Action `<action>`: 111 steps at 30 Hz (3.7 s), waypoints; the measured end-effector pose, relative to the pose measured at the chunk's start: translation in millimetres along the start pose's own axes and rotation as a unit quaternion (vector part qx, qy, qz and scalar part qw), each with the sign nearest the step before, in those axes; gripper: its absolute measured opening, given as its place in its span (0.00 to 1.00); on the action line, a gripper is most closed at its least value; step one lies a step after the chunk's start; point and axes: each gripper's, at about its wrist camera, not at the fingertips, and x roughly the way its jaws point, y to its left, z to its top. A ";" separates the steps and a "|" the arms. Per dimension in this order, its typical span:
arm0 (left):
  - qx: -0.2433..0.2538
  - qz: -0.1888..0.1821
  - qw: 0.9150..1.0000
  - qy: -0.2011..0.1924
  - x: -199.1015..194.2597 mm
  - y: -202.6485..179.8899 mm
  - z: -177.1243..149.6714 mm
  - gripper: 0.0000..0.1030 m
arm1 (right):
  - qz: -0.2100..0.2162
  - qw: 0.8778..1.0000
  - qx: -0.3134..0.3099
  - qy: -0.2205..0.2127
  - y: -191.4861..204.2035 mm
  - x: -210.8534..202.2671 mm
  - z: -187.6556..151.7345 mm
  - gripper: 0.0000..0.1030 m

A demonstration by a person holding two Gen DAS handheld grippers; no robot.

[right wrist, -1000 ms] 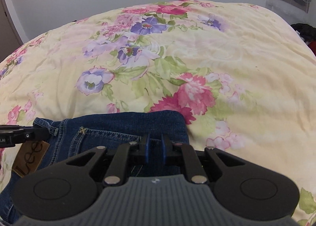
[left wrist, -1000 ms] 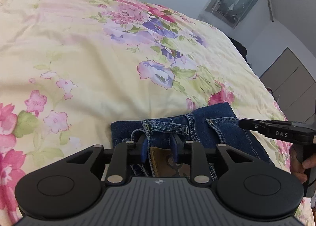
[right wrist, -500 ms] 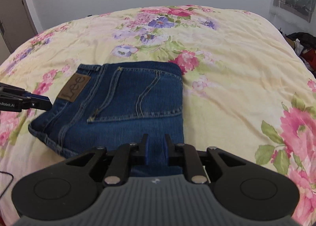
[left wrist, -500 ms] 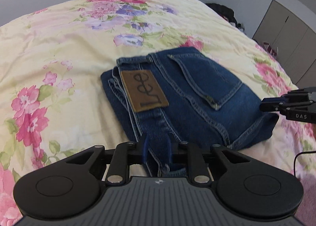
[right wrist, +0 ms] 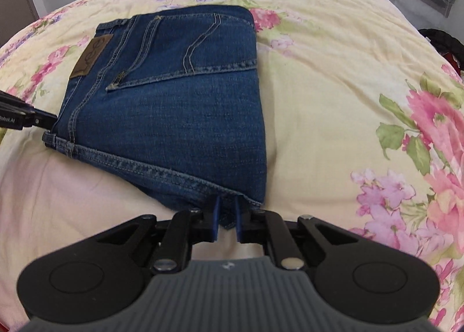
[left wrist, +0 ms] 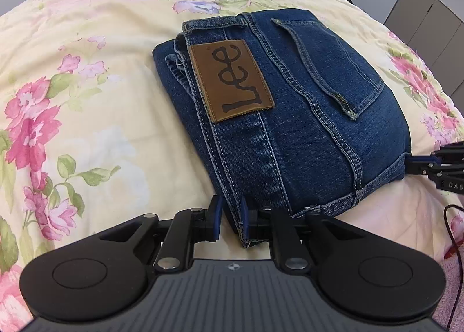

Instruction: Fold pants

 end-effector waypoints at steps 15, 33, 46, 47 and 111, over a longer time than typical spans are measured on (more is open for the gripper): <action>0.014 0.055 0.998 0.003 -15.7 -20.8 -0.8 0.16 | 0.004 0.999 0.025 0.025 -1.5 -12.7 1.2 0.07; -0.222 -0.081 0.966 -0.101 -41.0 40.8 19.4 0.74 | 0.074 0.989 0.119 -0.050 -31.8 -46.5 63.9 0.61; -0.337 -0.221 0.909 -0.110 50.1 90.1 25.4 0.84 | 0.228 0.927 0.294 -0.035 -101.8 56.0 88.8 0.62; -0.332 -0.230 0.908 -0.112 51.3 90.6 26.3 0.82 | 0.243 0.921 0.301 -0.038 -104.2 61.6 88.7 0.60; -0.306 -0.032 0.940 -0.144 -153.2 319.9 -127.0 0.41 | 0.333 0.934 0.123 0.042 290.1 117.6 142.5 0.17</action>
